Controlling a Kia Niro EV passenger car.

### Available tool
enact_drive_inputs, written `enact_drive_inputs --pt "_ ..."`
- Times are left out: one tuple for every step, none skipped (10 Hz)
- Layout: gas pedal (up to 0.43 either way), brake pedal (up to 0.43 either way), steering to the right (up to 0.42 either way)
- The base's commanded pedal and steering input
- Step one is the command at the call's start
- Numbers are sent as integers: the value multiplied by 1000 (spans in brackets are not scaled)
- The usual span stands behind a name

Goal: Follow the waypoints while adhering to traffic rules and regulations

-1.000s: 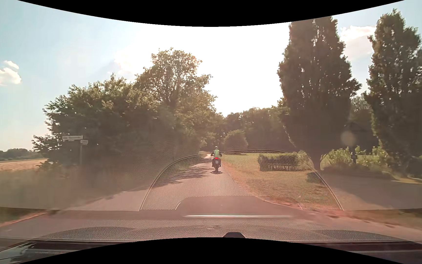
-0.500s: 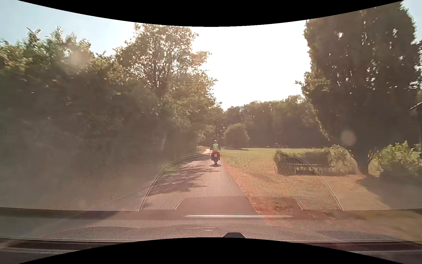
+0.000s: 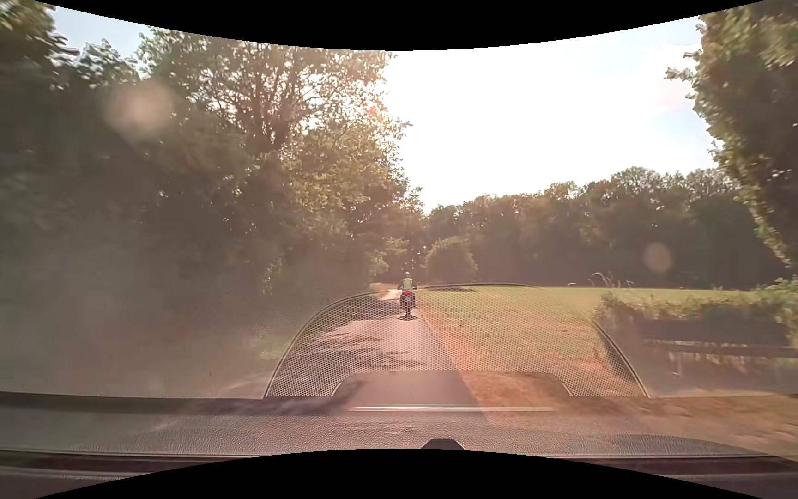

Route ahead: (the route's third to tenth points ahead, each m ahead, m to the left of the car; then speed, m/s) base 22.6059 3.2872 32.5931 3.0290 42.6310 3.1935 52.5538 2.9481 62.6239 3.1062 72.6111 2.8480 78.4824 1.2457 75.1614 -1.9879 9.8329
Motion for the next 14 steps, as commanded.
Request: enact_drive_inputs --pt "177 0 -21" --pt "177 0 -19" --pt "177 0 -14" --pt "177 0 -10" --pt "177 0 -8" --pt "177 0 -8" --pt "177 0 -7" --pt "177 0 -7" --pt "177 0 -5" --pt "177 0 -5" --pt "177 0 -5" --pt "177 0 -4" --pt "177 0 -4" --pt "177 0 -2"
